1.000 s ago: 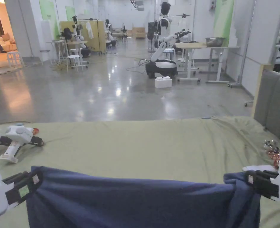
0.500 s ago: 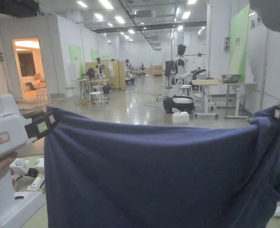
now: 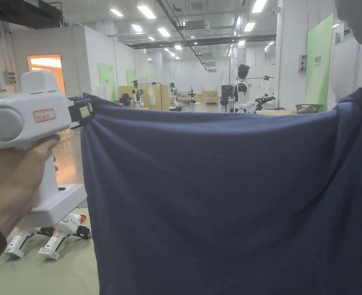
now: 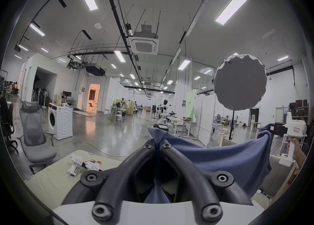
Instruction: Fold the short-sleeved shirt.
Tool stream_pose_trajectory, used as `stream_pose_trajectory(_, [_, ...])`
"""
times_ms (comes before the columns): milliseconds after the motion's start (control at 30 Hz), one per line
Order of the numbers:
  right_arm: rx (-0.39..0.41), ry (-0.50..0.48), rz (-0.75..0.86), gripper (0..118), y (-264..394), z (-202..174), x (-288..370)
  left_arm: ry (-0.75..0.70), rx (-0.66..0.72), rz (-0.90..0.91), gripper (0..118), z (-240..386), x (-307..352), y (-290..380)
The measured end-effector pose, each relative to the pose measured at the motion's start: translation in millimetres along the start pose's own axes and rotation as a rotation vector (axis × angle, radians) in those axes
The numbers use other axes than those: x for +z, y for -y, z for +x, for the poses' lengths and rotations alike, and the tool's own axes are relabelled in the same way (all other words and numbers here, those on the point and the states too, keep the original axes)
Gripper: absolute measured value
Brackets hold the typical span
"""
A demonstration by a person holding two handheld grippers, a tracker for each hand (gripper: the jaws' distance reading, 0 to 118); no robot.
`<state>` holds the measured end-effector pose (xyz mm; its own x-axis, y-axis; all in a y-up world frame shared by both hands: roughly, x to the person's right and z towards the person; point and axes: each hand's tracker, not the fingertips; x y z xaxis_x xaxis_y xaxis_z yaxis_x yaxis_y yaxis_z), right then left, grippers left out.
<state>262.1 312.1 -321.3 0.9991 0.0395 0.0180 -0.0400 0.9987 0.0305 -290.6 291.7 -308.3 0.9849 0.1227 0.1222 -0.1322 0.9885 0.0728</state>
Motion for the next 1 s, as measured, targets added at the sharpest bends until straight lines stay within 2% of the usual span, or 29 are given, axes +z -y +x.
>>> stream_pose_trajectory(133, [0.032,0.035,-0.003,5,0,-6,-31,-0.029,-0.019,-0.012,0,3,-37,0])
stream_pose_trajectory(333, [0.016,0.056,-0.006,5,4,-12,-79,-0.078,0.026,-0.067,0,-2,-85,14])
stream_pose_trajectory(433, [0.024,0.074,-0.010,5,7,-15,-103,-0.096,-0.014,-0.088,0,-5,-111,22])
stream_pose_trajectory(567, [0.031,0.085,-0.025,5,14,-17,-137,-0.104,-0.019,-0.095,0,-3,-136,32])
stream_pose_trajectory(667, [0.002,0.082,-0.025,5,21,-15,-161,-0.117,-0.032,-0.081,0,0,-153,37])
stream_pose_trajectory(833, [0.020,0.093,-0.054,5,31,-16,-193,-0.117,-0.024,-0.101,0,0,-181,49])
stream_pose_trajectory(933, [-0.018,0.095,-0.059,5,43,-18,-203,-0.109,-0.006,-0.113,0,-2,-196,62])
stream_pose_trajectory(1000, [0.009,0.086,-0.075,5,60,-21,-208,-0.118,-0.018,-0.142,0,-3,-204,80])
